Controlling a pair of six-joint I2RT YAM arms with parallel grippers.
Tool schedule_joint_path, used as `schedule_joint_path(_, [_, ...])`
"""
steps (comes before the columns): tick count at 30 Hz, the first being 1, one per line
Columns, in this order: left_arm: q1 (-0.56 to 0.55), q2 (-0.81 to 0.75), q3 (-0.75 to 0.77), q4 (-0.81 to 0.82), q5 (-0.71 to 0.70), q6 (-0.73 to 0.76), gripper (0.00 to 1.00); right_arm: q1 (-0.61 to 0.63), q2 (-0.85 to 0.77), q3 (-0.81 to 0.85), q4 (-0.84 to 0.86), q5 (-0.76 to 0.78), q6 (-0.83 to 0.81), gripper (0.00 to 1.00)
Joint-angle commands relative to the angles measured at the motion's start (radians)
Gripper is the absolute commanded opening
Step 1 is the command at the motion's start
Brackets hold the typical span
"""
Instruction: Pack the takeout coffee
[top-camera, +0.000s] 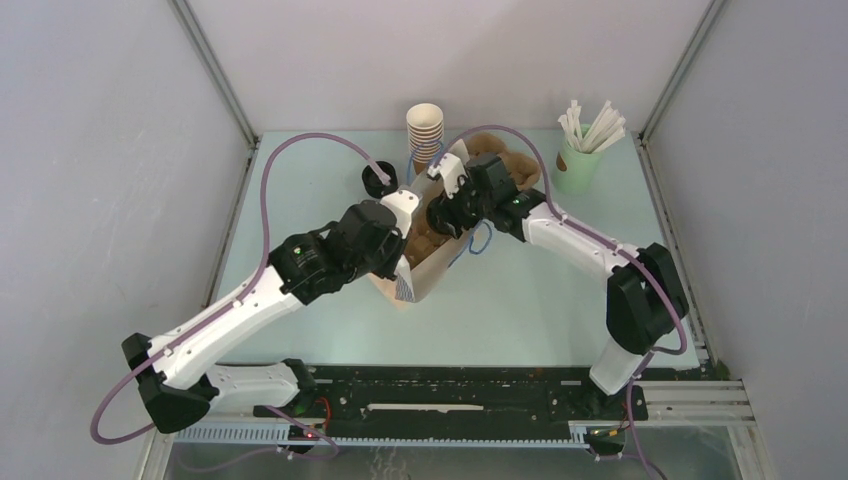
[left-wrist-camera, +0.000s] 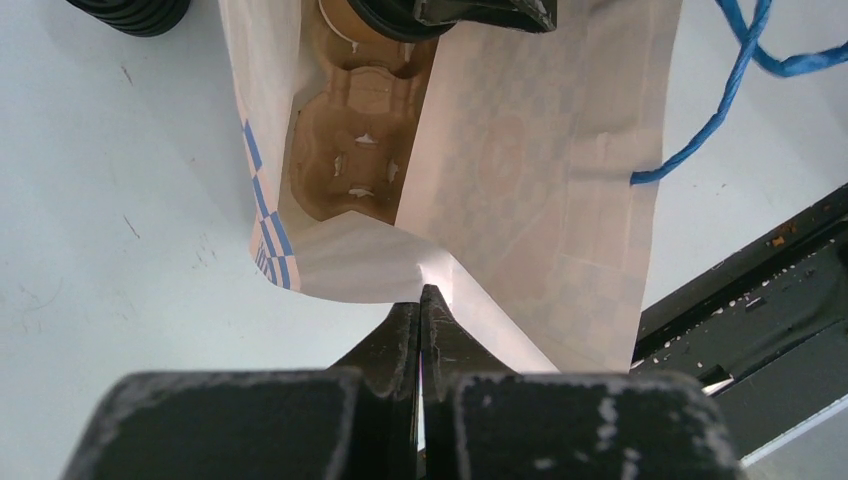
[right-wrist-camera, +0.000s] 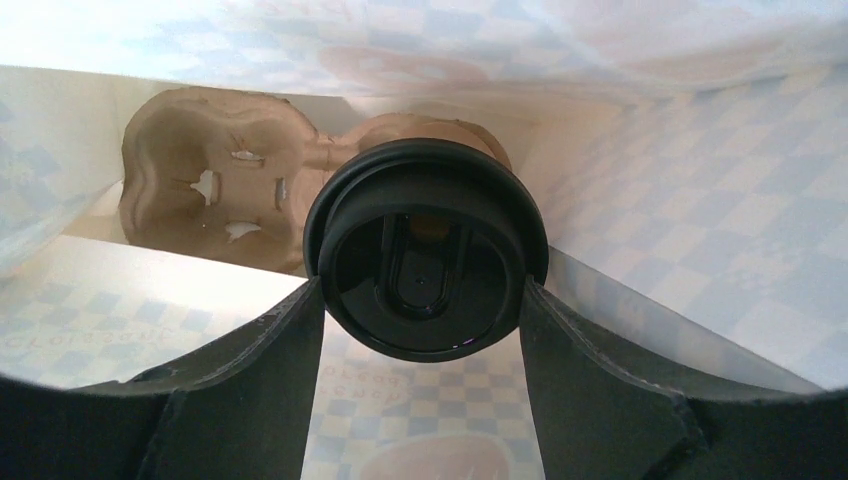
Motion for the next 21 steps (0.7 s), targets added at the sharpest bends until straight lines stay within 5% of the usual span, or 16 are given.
schedule_joint_path(1, [0.004,0.005,0.068,-0.027,0.003,0.022,0.0,0.032,0.042,0.113,-0.211,0.06,-0.074,0.45])
schedule_joint_path(11, [0.006,0.005,0.071,-0.03,0.007,0.019,0.0,0.044,0.132,0.227,-0.296,0.026,-0.084,0.46])
schedule_joint_path(21, [0.005,0.004,0.07,-0.029,0.001,0.029,0.0,0.083,-0.032,0.103,-0.205,-0.004,-0.045,0.74])
